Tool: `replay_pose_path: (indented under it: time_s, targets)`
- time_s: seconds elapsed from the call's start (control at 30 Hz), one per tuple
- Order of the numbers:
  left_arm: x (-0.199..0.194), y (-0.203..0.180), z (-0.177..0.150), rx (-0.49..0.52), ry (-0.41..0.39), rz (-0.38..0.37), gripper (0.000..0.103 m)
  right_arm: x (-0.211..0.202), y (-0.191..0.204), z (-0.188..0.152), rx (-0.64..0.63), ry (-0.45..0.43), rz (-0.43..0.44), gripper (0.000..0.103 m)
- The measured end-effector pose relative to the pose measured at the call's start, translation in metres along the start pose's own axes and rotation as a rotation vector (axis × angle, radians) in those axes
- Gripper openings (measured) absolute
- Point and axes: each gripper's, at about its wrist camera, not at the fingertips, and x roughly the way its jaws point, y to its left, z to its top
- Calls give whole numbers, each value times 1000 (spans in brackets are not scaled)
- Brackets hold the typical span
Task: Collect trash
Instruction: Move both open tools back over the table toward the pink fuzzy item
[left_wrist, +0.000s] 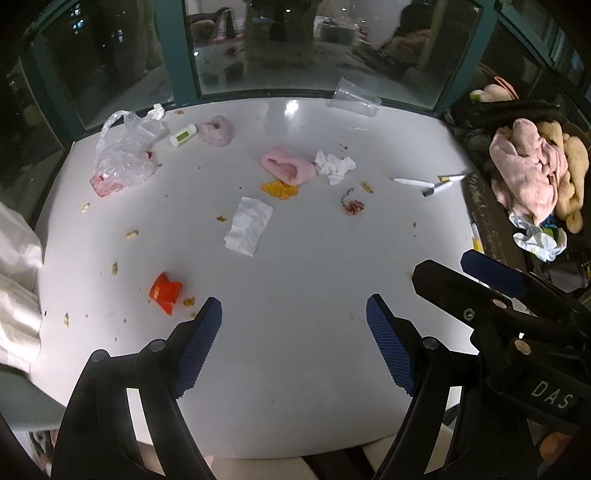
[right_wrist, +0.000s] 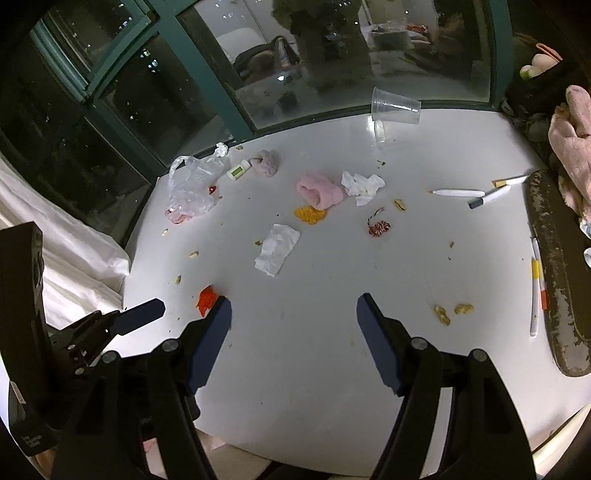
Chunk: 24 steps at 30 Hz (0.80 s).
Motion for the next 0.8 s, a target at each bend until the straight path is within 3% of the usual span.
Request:
replay_pose_path:
  time_s: [0.27, 0.47, 0.67, 0.8]
  targets:
    - [24, 32, 24, 71, -12, 2, 78, 36, 19, 17, 43, 23, -51, 68]
    - [59, 54, 24, 250, 8, -8, 78, 75, 39, 20, 82, 73, -119, 68]
    - [87, 99, 42, 199, 13, -79, 78, 105, 58, 27, 106, 91, -171, 68]
    - [106, 102, 50, 184, 30, -100, 78, 118, 58, 34, 96, 120, -196, 68]
